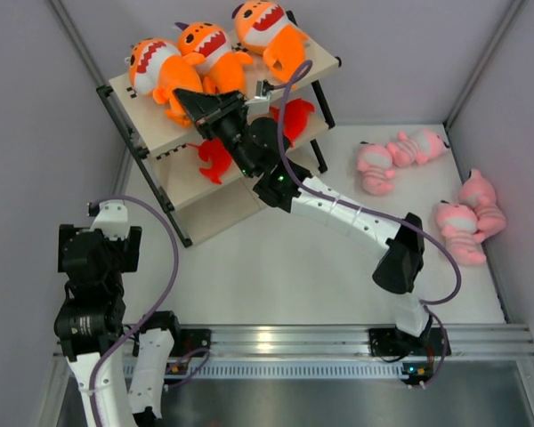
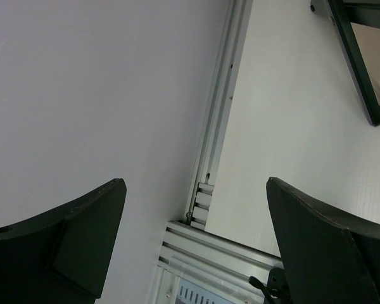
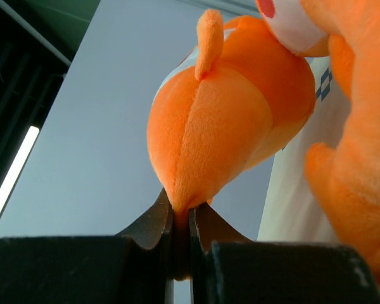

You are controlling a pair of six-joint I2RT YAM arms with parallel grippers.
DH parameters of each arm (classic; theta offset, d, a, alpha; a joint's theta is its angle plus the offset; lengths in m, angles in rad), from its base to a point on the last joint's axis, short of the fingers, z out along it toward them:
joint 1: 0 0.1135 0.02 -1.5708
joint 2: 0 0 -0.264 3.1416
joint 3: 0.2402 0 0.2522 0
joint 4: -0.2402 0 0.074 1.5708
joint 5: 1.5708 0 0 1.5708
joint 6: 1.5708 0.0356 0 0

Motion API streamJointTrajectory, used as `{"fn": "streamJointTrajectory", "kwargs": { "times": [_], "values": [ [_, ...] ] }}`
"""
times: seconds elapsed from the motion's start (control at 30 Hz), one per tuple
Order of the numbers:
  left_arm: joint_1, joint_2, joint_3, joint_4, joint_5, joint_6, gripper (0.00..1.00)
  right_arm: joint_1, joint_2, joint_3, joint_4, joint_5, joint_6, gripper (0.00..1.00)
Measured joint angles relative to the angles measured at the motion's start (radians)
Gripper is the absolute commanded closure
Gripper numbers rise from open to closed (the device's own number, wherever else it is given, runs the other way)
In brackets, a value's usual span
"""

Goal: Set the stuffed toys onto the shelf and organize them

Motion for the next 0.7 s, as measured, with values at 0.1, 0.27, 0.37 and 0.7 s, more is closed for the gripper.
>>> {"fn": "streamJointTrajectory", "kwargs": {
  "times": [0.1, 0.27, 0.37, 0.7],
  "values": [
    [-0.001, -0.003, 0.0, -0.001, 0.0, -0.002, 0.01, 0.002, 0.014, 0.02, -0.002, 0.043, 0.047, 0.9],
    [-0.001, -0.003, 0.0, -0.001, 0.0, -0.002, 0.01, 0.002, 0.058, 0.079, -0.026, 0.069, 0.102, 0.61],
    [-0.002, -0.003, 0.0, -0.001, 0.004, -0.002, 0.01, 0.004, 0.059, 0.079, -0.069, 0.068, 0.119, 0.45],
    [-0.005, -0.003, 0.0, -0.002, 0.028, -0.003, 0.01, 0.009, 0.013, 0.042, -0.088, 0.027, 0.136, 0.11]
  ]
}}
